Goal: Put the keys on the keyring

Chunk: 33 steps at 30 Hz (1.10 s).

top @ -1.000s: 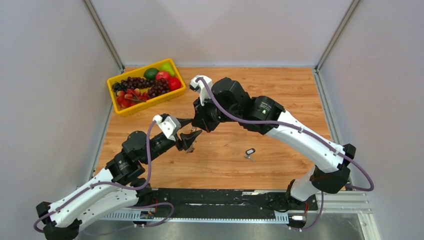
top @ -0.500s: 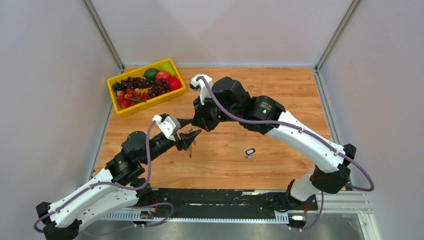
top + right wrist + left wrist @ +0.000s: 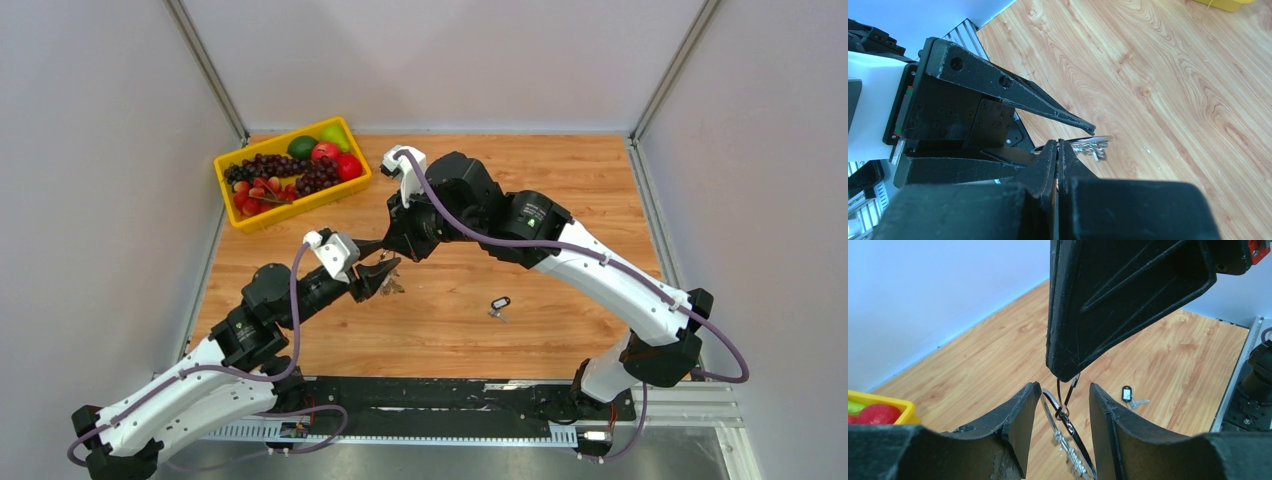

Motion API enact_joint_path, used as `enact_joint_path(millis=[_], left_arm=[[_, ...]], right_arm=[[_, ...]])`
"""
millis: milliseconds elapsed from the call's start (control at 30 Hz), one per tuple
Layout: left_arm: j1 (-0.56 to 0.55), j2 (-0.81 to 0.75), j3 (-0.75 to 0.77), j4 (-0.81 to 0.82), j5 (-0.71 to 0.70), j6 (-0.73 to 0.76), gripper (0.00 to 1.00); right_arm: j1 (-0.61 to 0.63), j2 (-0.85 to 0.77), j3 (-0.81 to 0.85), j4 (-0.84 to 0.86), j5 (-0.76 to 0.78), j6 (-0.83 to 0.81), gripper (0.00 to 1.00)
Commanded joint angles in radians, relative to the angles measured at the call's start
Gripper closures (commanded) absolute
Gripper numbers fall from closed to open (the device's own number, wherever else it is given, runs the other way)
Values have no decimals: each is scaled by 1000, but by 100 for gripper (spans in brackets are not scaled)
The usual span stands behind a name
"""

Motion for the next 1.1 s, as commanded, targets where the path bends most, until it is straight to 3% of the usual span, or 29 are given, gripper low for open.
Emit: enact_joint_path(millis=[0, 200, 267, 367, 433, 1067], left_arm=[[-3, -13, -4, 23, -2, 19, 49], [-2, -20, -10, 28, -34, 21, 56], [-3, -16, -9, 27, -41, 19, 67], [-2, -14, -3, 33, -59, 6, 94], [-3, -20, 1, 43, -63, -15, 99], [-3, -42, 29, 45, -42, -83, 100]], right_arm=[[-4, -33, 43, 57, 4, 28, 100], [-4, -33, 42, 60, 1, 27, 100], [-4, -32, 42, 59, -2, 27, 100], [-4, -34, 35, 61, -9, 29, 100], [-4, -39, 25, 61, -6, 30, 100], [-3, -59, -23, 85, -30, 29, 100]])
